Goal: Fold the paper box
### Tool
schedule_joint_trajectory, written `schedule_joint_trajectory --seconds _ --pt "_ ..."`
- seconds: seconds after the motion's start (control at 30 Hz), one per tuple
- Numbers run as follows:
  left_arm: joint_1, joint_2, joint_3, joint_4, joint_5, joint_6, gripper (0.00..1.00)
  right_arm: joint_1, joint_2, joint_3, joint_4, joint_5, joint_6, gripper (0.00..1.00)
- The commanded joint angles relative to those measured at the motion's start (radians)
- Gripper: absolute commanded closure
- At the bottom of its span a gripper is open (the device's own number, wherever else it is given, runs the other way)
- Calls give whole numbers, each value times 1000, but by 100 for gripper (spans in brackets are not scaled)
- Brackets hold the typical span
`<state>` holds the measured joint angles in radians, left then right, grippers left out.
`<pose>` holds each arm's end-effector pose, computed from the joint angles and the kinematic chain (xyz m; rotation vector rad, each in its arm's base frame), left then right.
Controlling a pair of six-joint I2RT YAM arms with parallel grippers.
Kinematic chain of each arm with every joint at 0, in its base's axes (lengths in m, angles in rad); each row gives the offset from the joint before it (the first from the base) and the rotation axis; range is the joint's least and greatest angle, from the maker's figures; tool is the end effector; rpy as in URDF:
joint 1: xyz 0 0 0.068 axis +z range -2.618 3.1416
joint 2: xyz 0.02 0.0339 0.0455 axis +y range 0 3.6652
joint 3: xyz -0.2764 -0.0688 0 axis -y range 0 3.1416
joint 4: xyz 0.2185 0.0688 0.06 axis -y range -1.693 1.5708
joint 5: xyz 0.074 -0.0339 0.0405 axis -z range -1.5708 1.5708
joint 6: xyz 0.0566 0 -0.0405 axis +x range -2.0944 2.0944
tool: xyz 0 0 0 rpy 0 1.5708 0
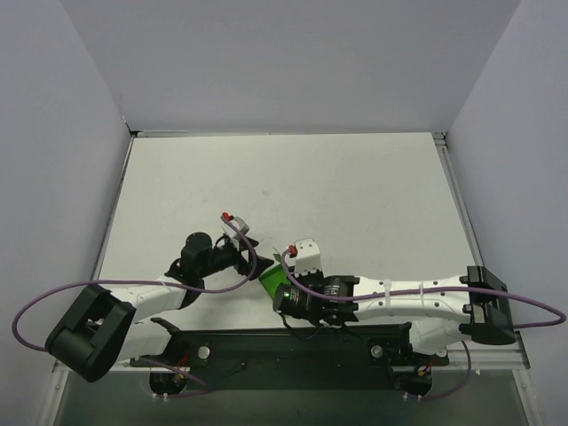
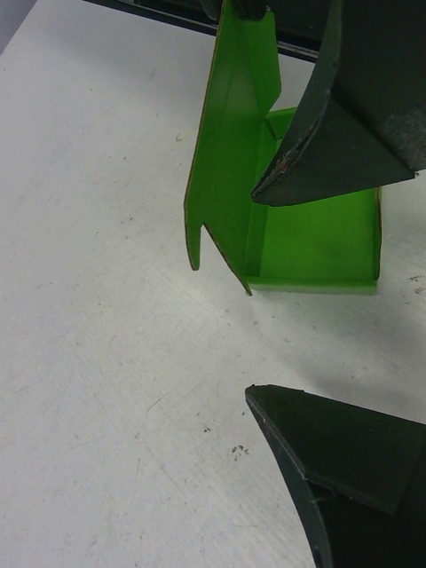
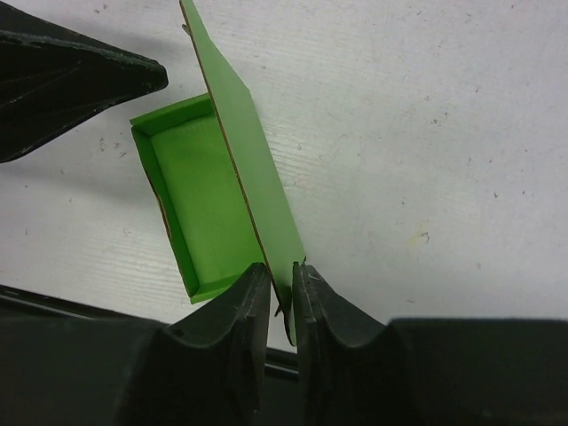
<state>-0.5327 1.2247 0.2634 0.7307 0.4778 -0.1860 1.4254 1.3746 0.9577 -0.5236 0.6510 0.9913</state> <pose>0.1776 -0.1349 0.2003 0.6678 1.7530 -0.9332 0.0717 0.2526 0.2548 -0.2472 2.2918 0.4243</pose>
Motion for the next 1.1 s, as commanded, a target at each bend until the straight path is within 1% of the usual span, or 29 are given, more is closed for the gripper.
schedule_joint_trajectory --seconds 0.0,0.07,0.17,0.2,0.27,0.3,0.33,0.37,0.4,0.43,0.47,0.5,0.57,0.6,0.73,0.9,0.97,1.07 --pt "13 6 42 39 16 23 9 -14 18 38 -42 -14 -75 84" --pt "16 6 42 39 19 23 9 -16 17 36 -42 -21 -100 87" --pt "19 4 40 38 34 23 9 -32 9 33 -29 -22 -187 91" --pt "19 -1 40 39 41 25 9 -42 -8 26 -18 -30 -274 92" --pt "19 -1 37 38 54 30 9 -81 -29 10 39 -82 -366 96" --pt "20 -4 39 36 59 33 9 -98 -64 -19 68 -115 -416 98" --pt "20 -4 39 35 67 37 9 -117 -84 -39 129 -155 -507 100" --pt "22 -5 39 35 80 39 9 -159 -107 -56 158 -250 -544 100" --pt "22 -10 39 33 87 42 9 -177 -152 -89 183 -289 -574 100" --pt "22 -10 39 32 94 45 9 -200 -173 -103 229 -339 -641 100" --pt "22 -11 37 32 110 45 8 -215 -193 -115 246 -409 -667 100" --pt "22 -11 37 30 113 48 8 -252 -227 -126 255 -444 -693 100" --pt "22 -7 40 29 119 52 8 -276 -255 -142 272 -510 -765 100" --pt "23 -5 40 27 117 54 8 -301 -270 -140 270 -563 -782 100" --pt "27 4 46 35 123 50 8 -332 -286 -132 246 -671 -849 100" --pt "28 3 42 47 125 36 8 -341 -269 -102 206 -720 -879 100" --pt "28 -4 36 47 120 37 16 -342 -264 -97 200 -720 -881 100" --pt "28 -2 40 42 130 30 40 -344 -261 -96 198 -712 -881 100"
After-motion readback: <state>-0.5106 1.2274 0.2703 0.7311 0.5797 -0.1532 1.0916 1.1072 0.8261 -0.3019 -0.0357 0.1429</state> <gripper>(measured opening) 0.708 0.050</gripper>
